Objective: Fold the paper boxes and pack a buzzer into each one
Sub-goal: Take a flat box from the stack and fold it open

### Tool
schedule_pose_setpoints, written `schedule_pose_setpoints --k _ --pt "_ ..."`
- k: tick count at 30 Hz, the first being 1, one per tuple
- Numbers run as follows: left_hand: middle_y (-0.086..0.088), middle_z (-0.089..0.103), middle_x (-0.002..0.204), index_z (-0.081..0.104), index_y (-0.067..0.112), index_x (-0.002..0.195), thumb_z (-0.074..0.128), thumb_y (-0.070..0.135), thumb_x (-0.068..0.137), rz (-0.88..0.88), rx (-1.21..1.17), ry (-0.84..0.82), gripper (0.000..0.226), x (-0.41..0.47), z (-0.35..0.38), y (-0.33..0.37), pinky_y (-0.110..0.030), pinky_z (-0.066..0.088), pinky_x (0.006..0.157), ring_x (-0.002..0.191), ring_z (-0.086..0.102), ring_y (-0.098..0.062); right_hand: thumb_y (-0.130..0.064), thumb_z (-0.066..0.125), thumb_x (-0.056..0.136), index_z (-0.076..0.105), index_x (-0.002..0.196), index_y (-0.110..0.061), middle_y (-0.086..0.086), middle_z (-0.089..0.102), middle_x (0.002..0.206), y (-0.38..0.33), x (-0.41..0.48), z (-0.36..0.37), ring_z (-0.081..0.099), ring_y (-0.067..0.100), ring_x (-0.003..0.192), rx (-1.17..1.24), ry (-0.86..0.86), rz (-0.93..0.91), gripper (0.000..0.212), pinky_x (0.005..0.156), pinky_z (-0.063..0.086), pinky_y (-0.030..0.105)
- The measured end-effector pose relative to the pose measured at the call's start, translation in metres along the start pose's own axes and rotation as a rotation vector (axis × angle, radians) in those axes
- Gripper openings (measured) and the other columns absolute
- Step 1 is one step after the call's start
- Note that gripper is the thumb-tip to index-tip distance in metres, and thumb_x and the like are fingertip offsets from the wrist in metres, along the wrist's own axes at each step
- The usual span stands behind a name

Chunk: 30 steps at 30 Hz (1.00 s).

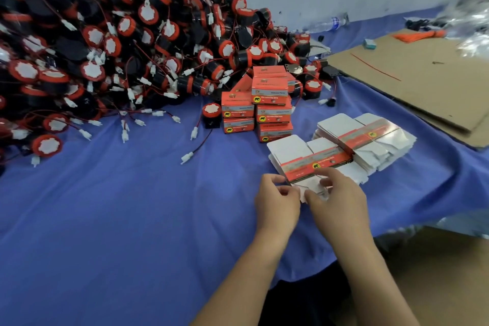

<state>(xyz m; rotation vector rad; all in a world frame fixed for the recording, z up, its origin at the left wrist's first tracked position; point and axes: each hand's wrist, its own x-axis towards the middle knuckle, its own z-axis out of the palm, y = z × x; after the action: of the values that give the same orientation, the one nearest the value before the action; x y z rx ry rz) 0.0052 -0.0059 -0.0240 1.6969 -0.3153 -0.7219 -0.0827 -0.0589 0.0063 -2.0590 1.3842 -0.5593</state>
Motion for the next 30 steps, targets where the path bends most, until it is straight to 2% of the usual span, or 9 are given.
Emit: schedule_pose_setpoints --k 5,10,13,18,21,23,25,28,30 --pt "0.004 0.076 0.084 0.055 0.032 0.097 0.068 0.014 0.087 0.043 -0.098 0.014 0.024 -0.005 -0.004 -0.001 -0.037 0.058 0.073 0.078 0.072 -0.014 -0.014 0.078 0.082 0.062 0.123 -0.032 -0.014 0.064 0.093 -0.003 -0.004 -0.008 0.058 -0.003 0.081 0.179 0.052 0.065 0.048 0.066 0.034 0.008" --pt "0.005 0.075 0.092 0.062 0.039 0.108 0.075 0.018 0.084 0.119 -0.220 -0.045 0.034 -0.018 -0.017 0.007 -0.042 0.063 0.079 0.084 0.076 -0.016 -0.025 0.081 0.079 0.060 0.118 -0.042 -0.018 0.067 0.098 -0.016 -0.017 -0.009 0.058 -0.003 0.091 0.243 0.143 -0.045 0.047 0.062 0.036 0.005" --pt "0.002 0.076 0.101 0.063 0.038 0.122 0.072 0.008 0.092 0.199 -0.236 -0.022 0.043 -0.026 -0.033 0.013 -0.048 0.062 0.086 0.094 0.076 -0.017 -0.030 0.084 0.078 0.061 0.123 -0.038 -0.022 0.065 0.097 -0.026 -0.032 -0.007 0.059 0.007 0.093 0.269 0.176 -0.143 0.051 0.070 0.035 0.007" --pt "0.001 0.079 0.101 0.047 0.039 0.144 0.066 -0.001 0.095 0.245 -0.260 0.038 0.066 -0.045 -0.082 0.014 -0.030 0.061 0.085 0.097 0.075 -0.014 -0.036 0.084 0.080 0.061 0.122 -0.041 -0.028 0.063 0.098 -0.052 -0.060 0.006 0.058 0.002 0.094 0.318 0.077 -0.266 0.049 0.075 0.038 0.006" --pt "-0.002 0.079 0.102 0.050 0.043 0.143 0.059 -0.004 0.097 0.220 -0.323 0.098 0.066 -0.063 -0.125 0.007 -0.022 0.058 0.080 0.094 0.075 -0.011 -0.039 0.083 0.079 0.062 0.118 -0.046 -0.027 0.068 0.094 -0.063 -0.081 0.018 0.058 -0.004 0.089 0.370 -0.087 -0.330 0.044 0.076 0.038 0.003" --pt "-0.002 0.079 0.096 0.054 0.048 0.139 0.058 -0.004 0.097 0.203 -0.324 0.164 0.066 -0.076 -0.155 0.001 -0.026 0.054 0.081 0.082 0.069 -0.007 -0.041 0.080 0.081 0.066 0.115 -0.045 -0.028 0.067 0.096 -0.071 -0.088 0.020 0.056 0.000 0.089 0.347 -0.066 -0.419 0.037 0.081 0.036 0.001" --pt "-0.002 0.078 0.093 0.057 0.052 0.136 0.059 -0.003 0.097 0.190 -0.319 0.212 0.068 -0.090 -0.182 -0.005 -0.030 0.050 0.083 0.077 0.063 -0.007 -0.044 0.076 0.080 0.063 0.124 -0.043 -0.022 0.058 0.118 -0.079 -0.083 0.019 0.045 0.004 0.108 0.222 -0.017 -0.546 0.046 0.097 0.026 0.002" --pt "-0.005 0.079 0.102 0.057 0.055 0.136 0.059 -0.003 0.098 0.200 -0.284 0.230 0.069 -0.113 -0.210 -0.012 -0.030 0.051 0.083 0.085 0.068 -0.009 -0.052 0.078 0.078 0.036 0.143 -0.060 -0.021 0.018 0.149 -0.094 -0.078 0.024 0.025 -0.001 0.132 0.110 -0.401 -0.541 0.078 0.109 0.028 0.018" --pt "-0.006 0.079 0.104 0.057 0.056 0.136 0.059 -0.005 0.098 0.232 -0.229 0.248 0.071 -0.126 -0.222 -0.016 -0.025 0.057 0.079 0.089 0.070 -0.010 -0.049 0.079 0.077 0.031 0.144 -0.064 -0.024 0.020 0.144 -0.101 -0.083 0.033 0.036 -0.020 0.117 0.092 -0.574 -0.570 0.083 0.095 0.038 0.008"
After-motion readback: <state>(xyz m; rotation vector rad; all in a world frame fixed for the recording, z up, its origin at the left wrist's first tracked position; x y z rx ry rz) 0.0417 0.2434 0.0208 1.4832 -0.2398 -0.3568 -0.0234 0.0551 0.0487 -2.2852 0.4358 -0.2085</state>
